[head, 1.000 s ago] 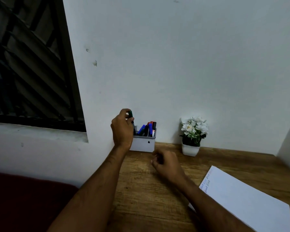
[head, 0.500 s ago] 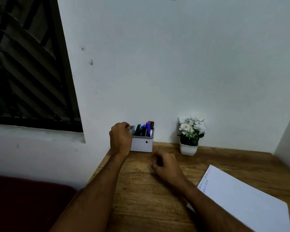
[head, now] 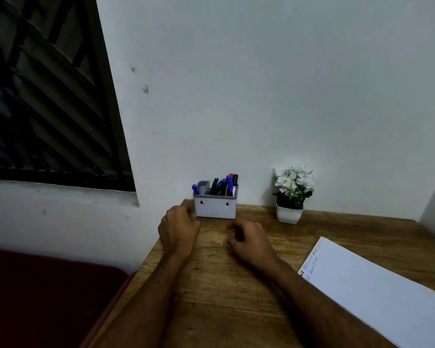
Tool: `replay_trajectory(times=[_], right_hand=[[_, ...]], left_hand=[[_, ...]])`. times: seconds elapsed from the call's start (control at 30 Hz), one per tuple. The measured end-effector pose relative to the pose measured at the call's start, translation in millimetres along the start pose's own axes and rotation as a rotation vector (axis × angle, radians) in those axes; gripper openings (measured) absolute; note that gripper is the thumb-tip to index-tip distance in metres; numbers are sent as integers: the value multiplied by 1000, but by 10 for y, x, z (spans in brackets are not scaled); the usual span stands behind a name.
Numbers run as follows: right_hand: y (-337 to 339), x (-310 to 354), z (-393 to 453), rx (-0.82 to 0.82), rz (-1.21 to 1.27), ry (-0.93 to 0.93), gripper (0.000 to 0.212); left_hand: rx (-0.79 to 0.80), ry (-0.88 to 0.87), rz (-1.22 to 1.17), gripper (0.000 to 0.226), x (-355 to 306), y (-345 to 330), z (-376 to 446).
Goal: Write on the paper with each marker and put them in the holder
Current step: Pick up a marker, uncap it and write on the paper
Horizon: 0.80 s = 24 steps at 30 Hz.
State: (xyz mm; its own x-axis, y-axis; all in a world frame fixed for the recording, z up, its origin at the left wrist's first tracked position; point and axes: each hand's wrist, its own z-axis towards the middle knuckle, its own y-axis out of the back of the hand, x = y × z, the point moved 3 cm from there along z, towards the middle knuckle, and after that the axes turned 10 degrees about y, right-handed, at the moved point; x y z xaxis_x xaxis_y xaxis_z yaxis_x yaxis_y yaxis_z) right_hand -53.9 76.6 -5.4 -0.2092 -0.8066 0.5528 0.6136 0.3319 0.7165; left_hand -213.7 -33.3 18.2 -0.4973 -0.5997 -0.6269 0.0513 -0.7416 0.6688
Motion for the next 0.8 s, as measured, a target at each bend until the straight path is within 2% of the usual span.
replay_trajectory(times=[0.17,0.37,0.6,0.8], right_hand=[[3,73,-90,7,-5,3,26],[46,150,-211,2,9,6,26],[177,158,-311,-22,12,11,25],[390,131,-391,-65,77,-14,16]], left_hand=[[100,113,161,7,167,77,-206],[128,109,253,6,263,96,-389],[148,81,148,7,71,55,-415],[213,110,-103,9,-380,-58,-450]])
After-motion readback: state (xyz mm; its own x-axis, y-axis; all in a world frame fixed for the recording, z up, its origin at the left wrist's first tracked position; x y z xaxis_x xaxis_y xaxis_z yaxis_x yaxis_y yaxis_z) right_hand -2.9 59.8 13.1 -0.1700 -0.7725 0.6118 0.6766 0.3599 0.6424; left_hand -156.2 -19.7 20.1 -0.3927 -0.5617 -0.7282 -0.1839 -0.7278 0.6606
